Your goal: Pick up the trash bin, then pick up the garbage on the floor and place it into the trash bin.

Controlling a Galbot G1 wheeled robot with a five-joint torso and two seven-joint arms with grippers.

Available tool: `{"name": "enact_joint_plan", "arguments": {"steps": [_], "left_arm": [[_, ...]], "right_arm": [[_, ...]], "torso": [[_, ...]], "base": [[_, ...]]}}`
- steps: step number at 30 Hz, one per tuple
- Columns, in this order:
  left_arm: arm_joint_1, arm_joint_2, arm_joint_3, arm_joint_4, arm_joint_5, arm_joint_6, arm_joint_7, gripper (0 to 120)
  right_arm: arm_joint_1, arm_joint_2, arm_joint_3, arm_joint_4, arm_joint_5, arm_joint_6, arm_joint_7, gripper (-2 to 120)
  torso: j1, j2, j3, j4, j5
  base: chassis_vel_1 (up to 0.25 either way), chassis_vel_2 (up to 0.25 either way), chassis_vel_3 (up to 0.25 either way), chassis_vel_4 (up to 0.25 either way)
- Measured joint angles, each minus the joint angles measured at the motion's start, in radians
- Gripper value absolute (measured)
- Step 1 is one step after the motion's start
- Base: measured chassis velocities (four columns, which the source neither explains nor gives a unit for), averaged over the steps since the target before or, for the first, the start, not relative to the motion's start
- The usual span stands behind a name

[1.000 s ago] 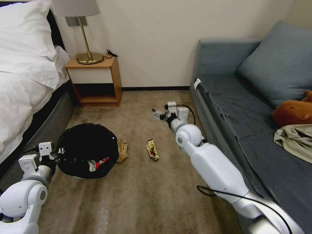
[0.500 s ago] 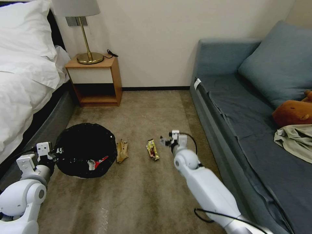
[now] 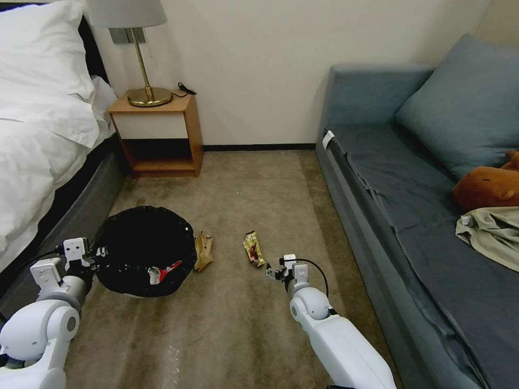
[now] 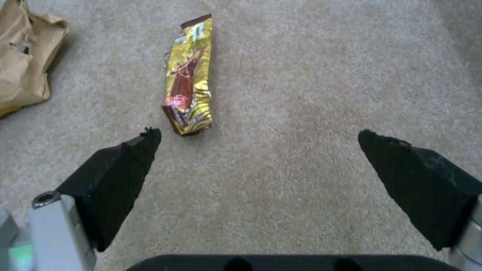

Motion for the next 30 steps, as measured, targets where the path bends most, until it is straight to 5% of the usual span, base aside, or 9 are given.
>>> {"name": "enact_joint_plan", "arguments": {"steps": [30], "left_arm": [[0.024,0.002,-0.029,0.004,0.005,-0.023,0.003,4]], "right_arm": [[0.006,0.016,-0.006,-0.044,-0.042,0.018,0.0,100]], "torso": [[0.0,0.0,0.0,0.0,0.0]], "base": [[0.0,0.0,0.0,0.0]]}}
